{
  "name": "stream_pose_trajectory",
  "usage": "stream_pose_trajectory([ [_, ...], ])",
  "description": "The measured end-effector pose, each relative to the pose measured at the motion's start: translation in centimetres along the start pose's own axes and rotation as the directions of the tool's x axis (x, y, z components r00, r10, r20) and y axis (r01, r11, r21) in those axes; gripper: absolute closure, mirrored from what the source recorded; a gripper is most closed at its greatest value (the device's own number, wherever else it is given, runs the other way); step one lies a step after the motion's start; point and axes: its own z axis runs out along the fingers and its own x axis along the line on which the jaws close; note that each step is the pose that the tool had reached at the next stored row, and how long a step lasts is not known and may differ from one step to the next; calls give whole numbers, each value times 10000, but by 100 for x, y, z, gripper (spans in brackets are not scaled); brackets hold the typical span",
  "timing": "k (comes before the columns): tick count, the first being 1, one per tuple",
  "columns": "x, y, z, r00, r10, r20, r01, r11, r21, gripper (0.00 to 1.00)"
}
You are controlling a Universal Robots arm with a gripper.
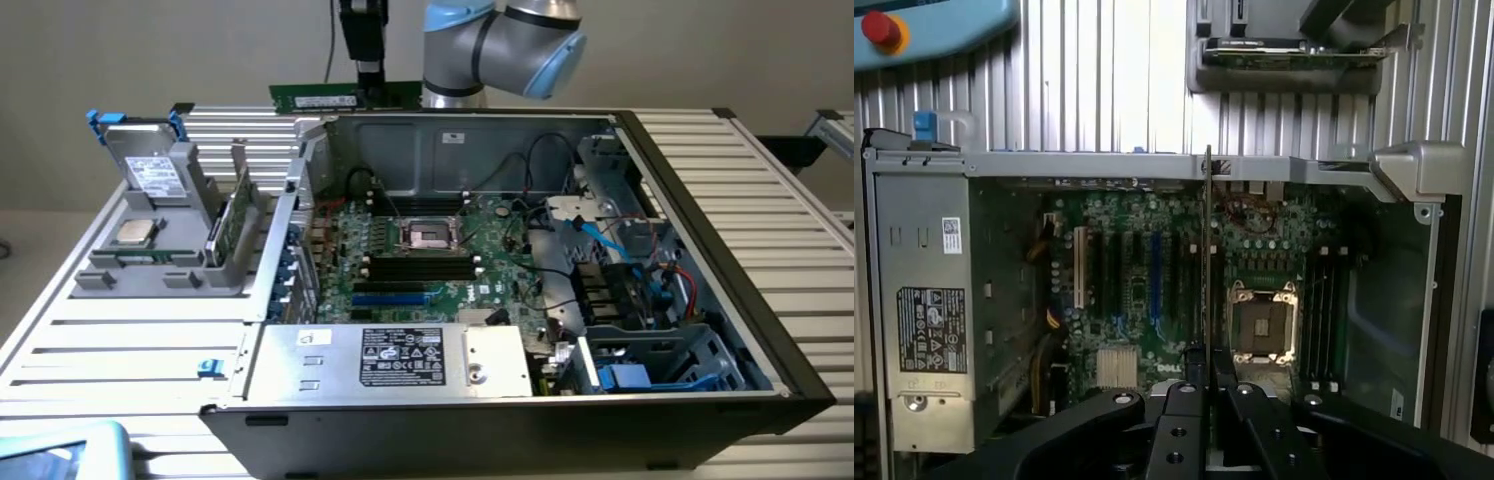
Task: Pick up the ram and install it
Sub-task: 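Pick up the ram and move it above insertion slot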
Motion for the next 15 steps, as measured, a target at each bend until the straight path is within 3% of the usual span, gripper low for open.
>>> stream_pose_trajectory([
  [15,-89,-328,56,10000,83,-2,-83,9999,58,87],
])
